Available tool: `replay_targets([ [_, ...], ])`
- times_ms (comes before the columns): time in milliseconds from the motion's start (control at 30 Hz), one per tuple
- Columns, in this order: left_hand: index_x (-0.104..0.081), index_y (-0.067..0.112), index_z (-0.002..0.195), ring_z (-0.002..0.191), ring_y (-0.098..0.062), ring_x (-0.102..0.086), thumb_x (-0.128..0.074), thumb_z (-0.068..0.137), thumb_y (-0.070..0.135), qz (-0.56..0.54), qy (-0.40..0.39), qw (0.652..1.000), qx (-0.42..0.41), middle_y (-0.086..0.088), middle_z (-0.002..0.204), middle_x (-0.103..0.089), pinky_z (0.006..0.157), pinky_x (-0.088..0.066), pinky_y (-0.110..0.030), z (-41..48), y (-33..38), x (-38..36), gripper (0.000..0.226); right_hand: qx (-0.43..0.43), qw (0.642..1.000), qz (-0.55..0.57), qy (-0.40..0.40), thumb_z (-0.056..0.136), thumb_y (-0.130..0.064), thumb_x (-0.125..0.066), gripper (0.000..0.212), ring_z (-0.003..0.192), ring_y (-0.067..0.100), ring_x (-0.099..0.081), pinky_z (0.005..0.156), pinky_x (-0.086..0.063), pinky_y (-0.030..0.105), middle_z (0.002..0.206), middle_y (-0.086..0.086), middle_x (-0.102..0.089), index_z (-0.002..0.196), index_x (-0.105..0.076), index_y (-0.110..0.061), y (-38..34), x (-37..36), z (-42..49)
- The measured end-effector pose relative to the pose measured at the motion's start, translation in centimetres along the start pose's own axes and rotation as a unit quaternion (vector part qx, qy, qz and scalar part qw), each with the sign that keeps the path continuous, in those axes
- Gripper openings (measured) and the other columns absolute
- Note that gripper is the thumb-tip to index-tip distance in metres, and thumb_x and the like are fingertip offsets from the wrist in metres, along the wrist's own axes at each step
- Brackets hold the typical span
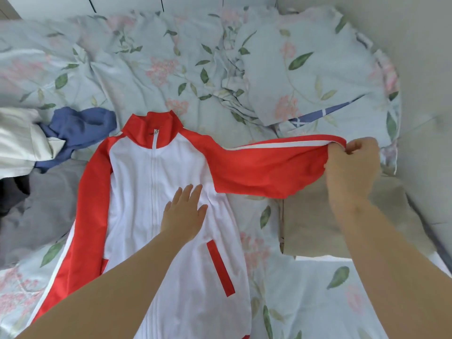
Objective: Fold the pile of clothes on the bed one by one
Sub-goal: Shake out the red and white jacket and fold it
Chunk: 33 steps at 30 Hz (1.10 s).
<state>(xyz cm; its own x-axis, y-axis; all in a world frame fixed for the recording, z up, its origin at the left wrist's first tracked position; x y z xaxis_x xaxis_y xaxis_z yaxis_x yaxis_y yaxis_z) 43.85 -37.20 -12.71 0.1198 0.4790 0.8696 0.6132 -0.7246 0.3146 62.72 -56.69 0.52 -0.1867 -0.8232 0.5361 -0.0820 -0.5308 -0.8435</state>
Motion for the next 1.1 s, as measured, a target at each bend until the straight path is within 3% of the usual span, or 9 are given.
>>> replay_targets([
  [67,-0.008,0.024,0.152,0.147,-0.021,-0.007,-0.032,0.101,0.037,-0.013,0.001,1.000,-0.003,0.001,0.159,-0.011,0.114,-0.025,-0.038,0.3,1.0,0.6,0.058,-0.001,0.999,0.025,0.041,0.076,-0.023,-0.044,0.012,0.084,0.031,-0.061,0.077,-0.050,0.040,0.083,0.003,-0.064,0.081,-0.039,-0.033,-1.2,1.1,2.5],
  [133,-0.007,0.024,0.152,0.147,-0.020,-0.006,-0.033,0.101,0.038,-0.020,-0.003,1.000,-0.003,0.001,0.159,-0.011,0.115,-0.024,-0.039,0.4,1.8,0.7,0.059,0.013,0.999,0.013,0.026,0.084,-0.017,-0.044,0.028,0.097,0.024,-0.057,0.086,-0.044,0.032,0.103,-0.002,-0.062,0.110,-0.042,-0.029,-1.5,1.3,3.5],
  [200,-0.007,0.025,0.152,0.147,-0.020,-0.006,-0.033,0.101,0.039,-0.021,-0.012,1.000,0.002,0.001,0.159,-0.010,0.115,-0.024,-0.038,0.4,2.2,0.3,0.059,0.019,0.996,-0.081,-0.021,0.086,-0.016,-0.052,0.060,0.126,0.023,-0.044,0.105,-0.033,0.040,0.143,0.000,-0.041,0.141,-0.029,-0.022,-0.4,0.6,3.5],
  [267,-0.006,0.025,0.152,0.147,-0.019,-0.006,-0.033,0.101,0.040,-0.015,-0.023,1.000,0.004,0.002,0.159,-0.009,0.115,-0.024,-0.037,0.4,2.3,-0.4,0.060,0.008,0.981,-0.178,-0.083,0.085,-0.019,-0.056,0.076,0.140,0.026,-0.025,0.112,-0.021,0.051,0.158,-0.001,-0.015,0.149,-0.016,-0.026,1.8,-0.4,2.8],
  [533,-0.007,0.025,0.152,0.147,-0.018,-0.006,-0.034,0.101,0.038,-0.007,-0.065,0.997,0.031,0.003,0.159,-0.010,0.115,-0.024,-0.036,-0.4,-0.2,-3.7,0.059,0.007,0.907,-0.296,-0.300,0.092,-0.025,-0.053,0.065,0.144,0.024,-0.016,0.113,-0.020,0.046,0.158,0.001,-0.018,0.149,-0.022,-0.027,10.5,-4.4,-3.7],
  [667,-0.011,0.026,0.151,0.147,-0.016,-0.006,-0.036,0.101,0.033,-0.017,-0.042,0.998,0.036,0.004,0.158,-0.014,0.115,-0.020,-0.031,-2.8,-3.4,-3.9,0.056,0.060,0.889,-0.261,-0.372,0.089,-0.017,-0.050,0.057,0.138,0.019,-0.028,0.109,-0.028,0.042,0.149,-0.001,-0.035,0.143,-0.035,-0.027,10.4,-7.9,-9.7],
  [767,-0.030,0.024,0.147,0.146,-0.019,-0.016,-0.046,0.098,0.022,-0.035,0.015,0.998,0.041,0.001,0.154,-0.027,0.114,-0.021,-0.032,-4.9,-7.3,-3.5,0.051,0.061,0.863,-0.210,-0.456,0.094,-0.016,-0.046,0.054,0.138,0.015,-0.029,0.110,-0.025,0.033,0.149,-0.003,-0.035,0.146,-0.031,-0.022,9.4,-10.6,-15.0],
  [933,-0.057,0.019,0.129,0.136,-0.027,-0.034,-0.061,0.087,0.011,-0.034,0.132,0.981,0.140,-0.005,0.144,-0.043,0.103,-0.033,-0.048,-8.2,-14.1,-1.8,0.043,0.051,0.799,-0.175,-0.572,0.097,-0.018,-0.041,0.054,0.140,0.012,-0.027,0.112,-0.028,0.032,0.154,-0.007,-0.026,0.148,-0.026,-0.026,8.6,-14.9,-23.5],
  [1100,-0.040,0.021,0.141,0.137,-0.029,-0.029,-0.061,0.086,0.021,-0.026,0.122,0.960,0.250,-0.006,0.152,-0.027,0.106,-0.029,-0.047,-10.3,-20.7,-1.7,0.058,0.035,0.737,-0.235,-0.633,0.096,-0.014,-0.037,0.060,0.143,0.016,-0.019,0.112,-0.027,0.034,0.158,-0.004,-0.016,0.151,-0.016,-0.027,9.2,-19.2,-29.4],
])
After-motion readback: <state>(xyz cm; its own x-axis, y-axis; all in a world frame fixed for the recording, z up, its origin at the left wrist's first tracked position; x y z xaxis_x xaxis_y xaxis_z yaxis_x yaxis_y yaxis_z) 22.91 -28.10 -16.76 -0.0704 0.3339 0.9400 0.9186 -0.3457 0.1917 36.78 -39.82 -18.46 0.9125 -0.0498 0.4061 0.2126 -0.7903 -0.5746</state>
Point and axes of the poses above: each hand's wrist, its own z-axis towards the middle knuckle, its own x-axis out of the back of the hand, y = z × x, the point moved 2 cm from there along z, towards the middle knuckle
